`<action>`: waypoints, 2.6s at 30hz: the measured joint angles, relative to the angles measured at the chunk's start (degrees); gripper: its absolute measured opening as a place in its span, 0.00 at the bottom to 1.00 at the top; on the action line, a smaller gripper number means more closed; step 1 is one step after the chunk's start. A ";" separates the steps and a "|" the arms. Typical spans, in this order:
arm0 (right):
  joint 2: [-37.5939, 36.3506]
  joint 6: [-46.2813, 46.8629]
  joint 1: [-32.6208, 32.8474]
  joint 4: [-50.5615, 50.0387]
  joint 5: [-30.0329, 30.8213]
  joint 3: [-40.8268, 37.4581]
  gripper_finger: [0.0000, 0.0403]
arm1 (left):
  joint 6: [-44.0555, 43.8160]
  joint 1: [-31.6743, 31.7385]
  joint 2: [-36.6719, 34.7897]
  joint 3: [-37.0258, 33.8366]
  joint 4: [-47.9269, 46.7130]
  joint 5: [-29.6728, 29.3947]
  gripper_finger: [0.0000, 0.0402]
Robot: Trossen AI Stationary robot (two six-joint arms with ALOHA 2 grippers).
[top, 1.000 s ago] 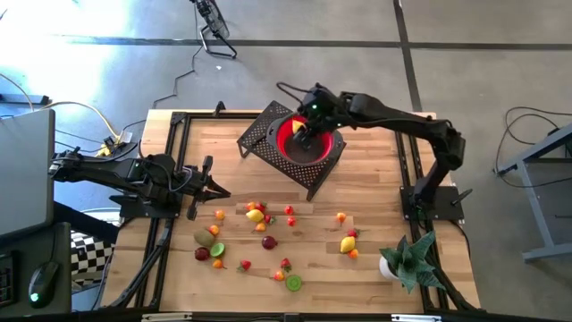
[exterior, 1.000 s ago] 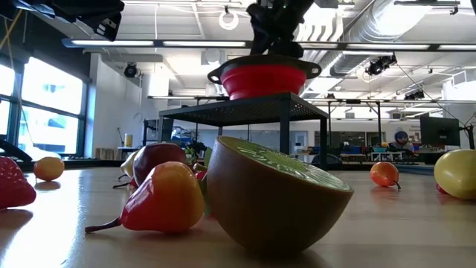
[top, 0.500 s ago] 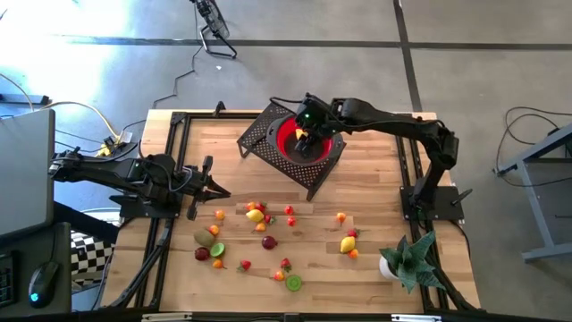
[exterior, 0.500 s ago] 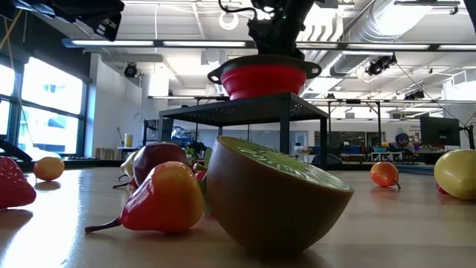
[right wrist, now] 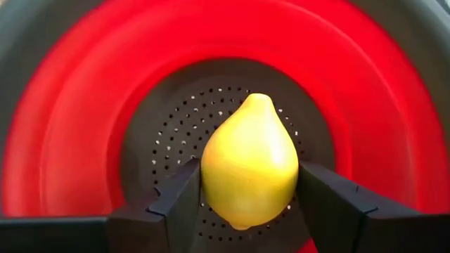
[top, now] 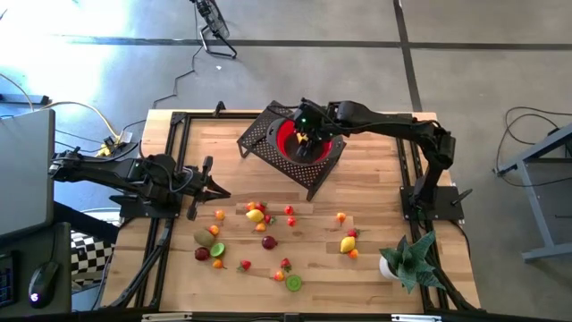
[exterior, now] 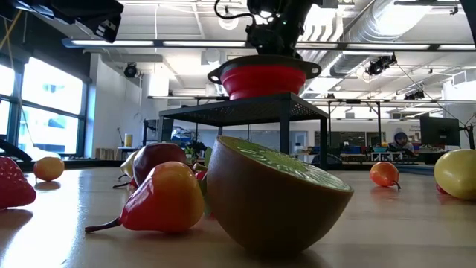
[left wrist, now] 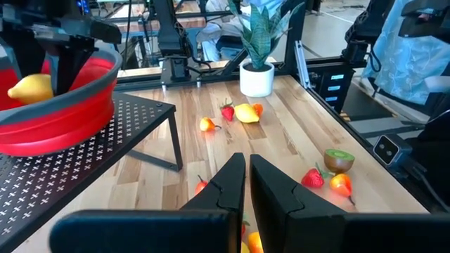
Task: Pick & Place Fruit
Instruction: Put the lemon into the strainer bowl on the shelf, then put the pear into the strainer bowl on the shelf
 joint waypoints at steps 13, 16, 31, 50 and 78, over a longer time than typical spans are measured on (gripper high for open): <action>-2.19 -2.88 1.33 0.77 -0.16 0.00 0.68 | 0.00 0.02 0.00 0.00 -0.02 -0.02 0.05; -4.98 -2.88 1.52 0.87 -0.13 0.00 0.61 | 0.02 0.02 0.01 0.00 -0.02 -0.02 0.05; -14.65 -2.75 5.17 -1.96 -0.41 0.00 0.26 | 0.02 0.02 0.00 0.00 0.00 -0.02 0.05; -19.46 7.64 16.71 -15.84 3.06 0.00 0.05 | 0.02 0.00 0.00 0.00 0.05 -0.02 0.05; -36.56 20.95 22.51 0.93 -0.80 -31.93 0.05 | 0.00 -0.01 0.00 0.00 0.05 -0.04 0.05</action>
